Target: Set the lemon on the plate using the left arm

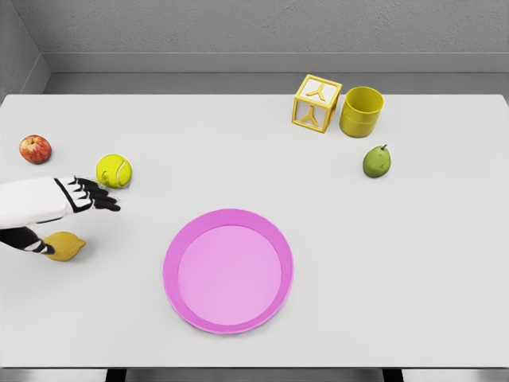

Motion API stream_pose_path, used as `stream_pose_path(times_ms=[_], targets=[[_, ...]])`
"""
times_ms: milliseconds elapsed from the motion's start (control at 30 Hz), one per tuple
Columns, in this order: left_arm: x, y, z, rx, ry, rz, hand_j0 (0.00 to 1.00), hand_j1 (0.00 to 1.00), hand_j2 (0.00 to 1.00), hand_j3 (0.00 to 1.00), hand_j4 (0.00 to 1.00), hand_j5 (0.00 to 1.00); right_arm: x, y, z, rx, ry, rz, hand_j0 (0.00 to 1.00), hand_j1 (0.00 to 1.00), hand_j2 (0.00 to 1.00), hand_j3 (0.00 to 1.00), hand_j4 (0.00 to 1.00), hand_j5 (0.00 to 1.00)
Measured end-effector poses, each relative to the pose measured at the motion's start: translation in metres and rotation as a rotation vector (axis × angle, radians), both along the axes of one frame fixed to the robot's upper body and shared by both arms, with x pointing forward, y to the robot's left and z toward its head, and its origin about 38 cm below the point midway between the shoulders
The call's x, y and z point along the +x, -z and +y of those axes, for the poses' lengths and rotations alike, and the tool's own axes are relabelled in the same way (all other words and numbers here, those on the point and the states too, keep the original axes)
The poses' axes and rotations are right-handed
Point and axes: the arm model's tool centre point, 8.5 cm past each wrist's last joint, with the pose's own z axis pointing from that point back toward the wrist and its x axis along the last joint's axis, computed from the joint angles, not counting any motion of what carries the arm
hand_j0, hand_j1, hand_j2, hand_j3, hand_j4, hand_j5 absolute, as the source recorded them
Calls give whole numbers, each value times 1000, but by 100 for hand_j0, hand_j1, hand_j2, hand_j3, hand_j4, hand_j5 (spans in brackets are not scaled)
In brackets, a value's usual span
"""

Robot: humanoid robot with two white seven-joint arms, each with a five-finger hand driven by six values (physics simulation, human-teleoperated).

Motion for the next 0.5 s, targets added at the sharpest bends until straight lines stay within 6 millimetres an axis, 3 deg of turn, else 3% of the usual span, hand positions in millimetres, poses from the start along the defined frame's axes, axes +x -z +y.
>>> stream_pose_path(times_ms=[200, 500], targets=[[-3, 3, 16, 41, -33, 24, 100, 100, 100, 100, 100, 100, 0, 0, 0, 0, 0, 0, 100, 100, 100, 100, 100, 100], [-4, 17, 21, 98, -58, -24, 100, 100, 100, 100, 100, 100, -1, 0, 0, 0, 0, 2, 100, 100, 100, 100, 100, 100]])
